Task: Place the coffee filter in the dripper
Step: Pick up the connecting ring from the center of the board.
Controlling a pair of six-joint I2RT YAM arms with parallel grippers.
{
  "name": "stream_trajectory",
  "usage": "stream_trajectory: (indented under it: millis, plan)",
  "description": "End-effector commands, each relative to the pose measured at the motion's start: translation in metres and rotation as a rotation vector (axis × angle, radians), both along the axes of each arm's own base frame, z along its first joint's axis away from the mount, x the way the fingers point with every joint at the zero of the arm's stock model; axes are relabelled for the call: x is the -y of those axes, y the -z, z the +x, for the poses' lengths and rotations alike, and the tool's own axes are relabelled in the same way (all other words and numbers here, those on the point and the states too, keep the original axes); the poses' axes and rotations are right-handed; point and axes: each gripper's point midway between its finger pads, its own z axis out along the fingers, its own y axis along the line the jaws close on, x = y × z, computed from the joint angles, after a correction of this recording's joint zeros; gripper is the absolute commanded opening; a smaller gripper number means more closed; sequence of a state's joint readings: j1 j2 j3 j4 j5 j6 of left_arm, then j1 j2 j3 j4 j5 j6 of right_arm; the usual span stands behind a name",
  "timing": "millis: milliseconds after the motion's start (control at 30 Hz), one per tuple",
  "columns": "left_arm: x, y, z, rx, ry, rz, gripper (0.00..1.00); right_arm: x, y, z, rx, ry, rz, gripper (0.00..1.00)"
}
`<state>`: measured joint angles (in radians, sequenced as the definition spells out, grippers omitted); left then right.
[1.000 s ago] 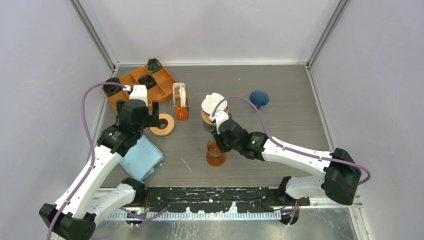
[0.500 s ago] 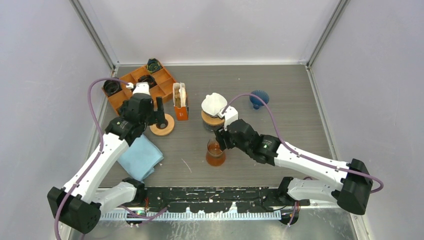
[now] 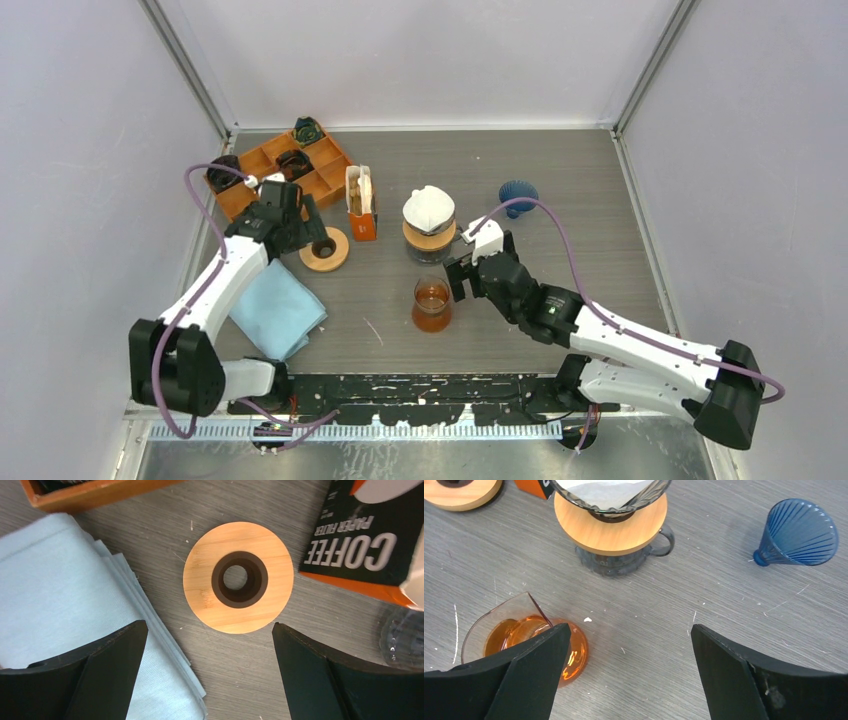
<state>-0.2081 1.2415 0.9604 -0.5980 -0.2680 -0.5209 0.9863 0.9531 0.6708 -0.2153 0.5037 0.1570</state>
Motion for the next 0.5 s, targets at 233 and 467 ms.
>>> stream_trajectory:
  millis: [233, 467]
  plan:
    - [-0.009, 0.053, 0.027, -0.096, -0.112, -0.147, 0.99, 0.021, -0.023, 0.009, 0.139, 0.108, 0.099, 1.00]
    - [-0.013, 0.080, 0.035, -0.166, -0.141, -0.195, 0.90, 0.024, -0.019, 0.011, 0.141, 0.124, 0.073, 1.00]
